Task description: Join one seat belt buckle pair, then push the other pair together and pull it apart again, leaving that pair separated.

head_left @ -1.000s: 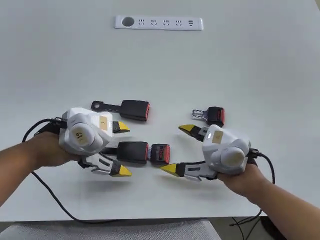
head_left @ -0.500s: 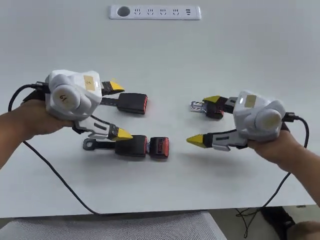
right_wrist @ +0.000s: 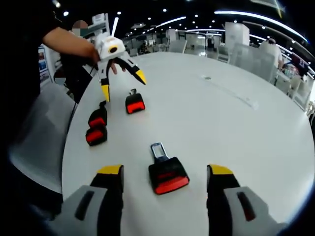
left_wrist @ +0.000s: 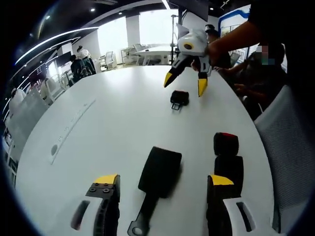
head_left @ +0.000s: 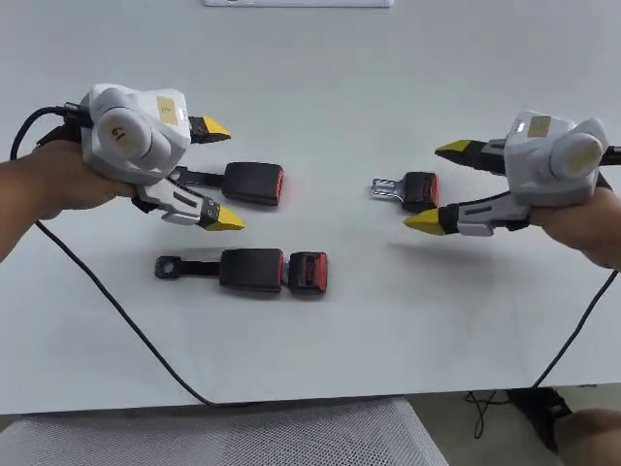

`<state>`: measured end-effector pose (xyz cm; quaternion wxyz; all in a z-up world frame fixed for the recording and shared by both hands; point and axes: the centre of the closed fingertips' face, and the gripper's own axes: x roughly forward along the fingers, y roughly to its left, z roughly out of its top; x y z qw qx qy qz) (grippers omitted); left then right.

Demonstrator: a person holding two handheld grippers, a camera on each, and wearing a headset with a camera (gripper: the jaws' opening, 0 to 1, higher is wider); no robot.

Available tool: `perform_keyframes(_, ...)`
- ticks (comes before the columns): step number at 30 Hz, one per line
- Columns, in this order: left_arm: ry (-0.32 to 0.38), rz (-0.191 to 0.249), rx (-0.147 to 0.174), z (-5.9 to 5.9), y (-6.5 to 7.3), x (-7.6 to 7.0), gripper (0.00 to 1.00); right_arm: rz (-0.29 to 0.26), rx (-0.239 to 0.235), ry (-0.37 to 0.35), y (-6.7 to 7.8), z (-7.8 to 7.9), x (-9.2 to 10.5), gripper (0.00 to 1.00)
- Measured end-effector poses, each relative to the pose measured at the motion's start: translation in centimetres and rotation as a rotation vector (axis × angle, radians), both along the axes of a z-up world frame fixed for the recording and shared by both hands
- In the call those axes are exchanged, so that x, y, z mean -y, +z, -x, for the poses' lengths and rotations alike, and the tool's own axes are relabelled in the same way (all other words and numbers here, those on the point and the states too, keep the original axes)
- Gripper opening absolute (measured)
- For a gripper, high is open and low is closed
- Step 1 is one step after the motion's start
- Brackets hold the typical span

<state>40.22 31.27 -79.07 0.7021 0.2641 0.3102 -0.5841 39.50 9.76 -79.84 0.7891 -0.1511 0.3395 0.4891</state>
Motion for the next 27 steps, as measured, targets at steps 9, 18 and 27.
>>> perform_keyframes(9,-0.022,-0.036,-0.025,-0.9,-2.6,0.5,0.68,0.018,-0.064,0.057,-2.0,0.5,0.6,0.67)
perform_keyframes(18,-0.07,-0.037,-0.034,-1.1,-3.5,0.8,0.57,0.01,-0.064,0.107,-2.2,0.4,0.4,0.57)
perform_keyframes(27,-0.108,-0.021,-0.021,-1.6,-2.8,1.1,0.37,0.039,-0.017,0.175,-2.4,0.2,0.6,0.38)
